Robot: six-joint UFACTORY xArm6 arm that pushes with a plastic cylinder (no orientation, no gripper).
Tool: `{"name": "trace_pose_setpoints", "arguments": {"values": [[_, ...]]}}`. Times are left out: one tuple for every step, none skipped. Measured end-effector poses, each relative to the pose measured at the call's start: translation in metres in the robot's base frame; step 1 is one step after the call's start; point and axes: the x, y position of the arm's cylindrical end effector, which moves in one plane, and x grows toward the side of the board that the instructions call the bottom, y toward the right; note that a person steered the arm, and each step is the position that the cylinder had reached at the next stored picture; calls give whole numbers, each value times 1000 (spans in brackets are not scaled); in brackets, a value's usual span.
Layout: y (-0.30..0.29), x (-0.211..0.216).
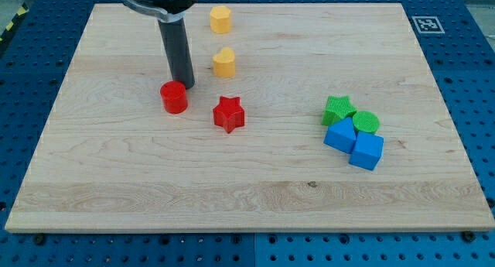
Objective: Move your arm towards the group of blocks at the center right
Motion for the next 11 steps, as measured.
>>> {"name": "trace_pose_setpoints", "arguments": {"values": [[0,8],[0,21],[11,20],[72,12],[130,12],[153,12],[157,15],[157,36],[164,57],[197,71],[247,87]]}}
